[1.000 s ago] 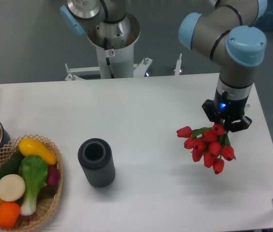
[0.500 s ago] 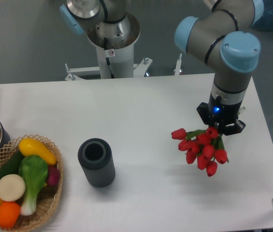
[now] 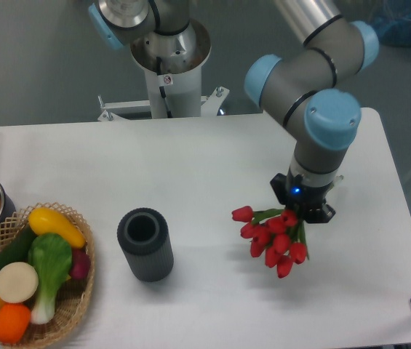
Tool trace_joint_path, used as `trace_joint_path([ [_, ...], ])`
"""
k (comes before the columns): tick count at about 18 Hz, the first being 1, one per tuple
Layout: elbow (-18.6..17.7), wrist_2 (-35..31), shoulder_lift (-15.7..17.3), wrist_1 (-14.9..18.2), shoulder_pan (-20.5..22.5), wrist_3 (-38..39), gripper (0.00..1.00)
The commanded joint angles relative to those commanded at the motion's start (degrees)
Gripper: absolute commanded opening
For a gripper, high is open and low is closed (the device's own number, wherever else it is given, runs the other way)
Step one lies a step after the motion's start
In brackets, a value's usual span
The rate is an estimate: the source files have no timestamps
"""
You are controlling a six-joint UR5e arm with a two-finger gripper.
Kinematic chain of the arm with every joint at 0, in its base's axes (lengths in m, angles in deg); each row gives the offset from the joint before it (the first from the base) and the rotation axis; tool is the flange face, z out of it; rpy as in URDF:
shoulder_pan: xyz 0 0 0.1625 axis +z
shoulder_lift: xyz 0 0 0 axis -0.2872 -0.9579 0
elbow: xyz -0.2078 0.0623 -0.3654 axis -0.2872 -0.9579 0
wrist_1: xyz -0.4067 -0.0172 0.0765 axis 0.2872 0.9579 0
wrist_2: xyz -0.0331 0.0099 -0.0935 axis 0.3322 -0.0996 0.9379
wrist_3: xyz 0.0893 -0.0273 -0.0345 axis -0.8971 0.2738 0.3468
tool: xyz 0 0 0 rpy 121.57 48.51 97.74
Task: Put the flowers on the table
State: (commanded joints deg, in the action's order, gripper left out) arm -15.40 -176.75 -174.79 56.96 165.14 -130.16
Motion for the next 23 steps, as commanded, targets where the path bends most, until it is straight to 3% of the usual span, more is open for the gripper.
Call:
trace_joint_path([
  [5, -0.7, 0.3, -1.1, -0.4, -2.3, 2.7, 0.05],
  [9, -1.7, 0.2, -2.6, -4.5, -4.0, 4.2, 0.2],
  [12, -2.1, 0.3, -2.7, -5.2, -4.0, 4.2, 0.29],
  [15, -2.1, 0.3, -2.6, -5.2, -4.0, 4.3, 0.47],
  [18, -2.0, 0.3, -2.6, -5.9, -4.0, 4.2, 1.0],
  [23, -2.1, 0.3, -1.7, -8.1, -3.0, 4.2, 1.0],
])
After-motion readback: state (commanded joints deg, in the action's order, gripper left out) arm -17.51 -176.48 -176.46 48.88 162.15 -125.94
